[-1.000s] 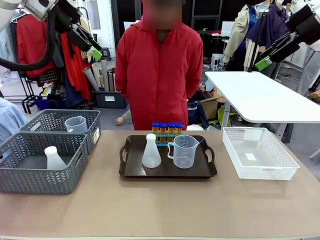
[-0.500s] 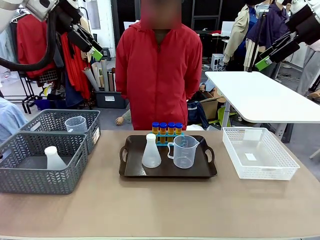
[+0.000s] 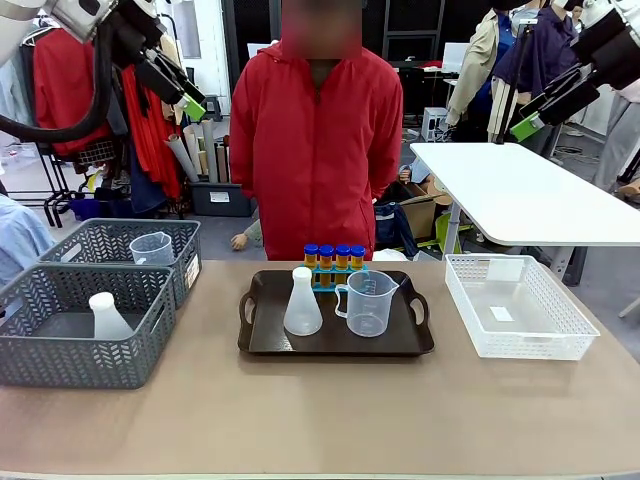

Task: Prepare the laboratory tools.
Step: Pick up one Small flask and place it on the Handle tray.

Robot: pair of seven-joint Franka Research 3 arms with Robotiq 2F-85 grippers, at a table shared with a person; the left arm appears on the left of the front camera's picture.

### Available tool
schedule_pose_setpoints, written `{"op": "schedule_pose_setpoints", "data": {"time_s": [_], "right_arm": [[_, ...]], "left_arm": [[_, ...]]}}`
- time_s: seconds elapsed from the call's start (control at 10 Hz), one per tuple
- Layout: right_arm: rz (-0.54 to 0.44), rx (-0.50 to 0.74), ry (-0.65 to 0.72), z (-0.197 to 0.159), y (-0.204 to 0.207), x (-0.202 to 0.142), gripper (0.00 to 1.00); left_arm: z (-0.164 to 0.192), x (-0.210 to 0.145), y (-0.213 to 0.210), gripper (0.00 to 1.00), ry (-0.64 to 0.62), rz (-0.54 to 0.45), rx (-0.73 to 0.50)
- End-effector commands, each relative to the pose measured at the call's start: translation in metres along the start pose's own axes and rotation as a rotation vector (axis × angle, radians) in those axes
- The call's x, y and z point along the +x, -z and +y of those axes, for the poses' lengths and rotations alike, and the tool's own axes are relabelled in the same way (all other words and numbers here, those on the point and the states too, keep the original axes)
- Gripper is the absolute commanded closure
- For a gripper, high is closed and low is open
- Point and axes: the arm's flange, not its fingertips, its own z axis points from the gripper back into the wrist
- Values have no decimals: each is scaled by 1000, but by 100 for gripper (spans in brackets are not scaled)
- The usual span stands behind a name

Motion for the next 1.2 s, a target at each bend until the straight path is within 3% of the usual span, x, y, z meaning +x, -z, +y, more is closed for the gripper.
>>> {"op": "schedule_pose_setpoints", "data": {"time_s": [0.0,1.1], "right_arm": [[-9,8,-3,0,-1,1,0],[-9,8,-3,0,-1,1,0]], "left_arm": [[-1,0,-2,0,0,0,-4],[-1,0,-2,0,0,0,-4]]}}
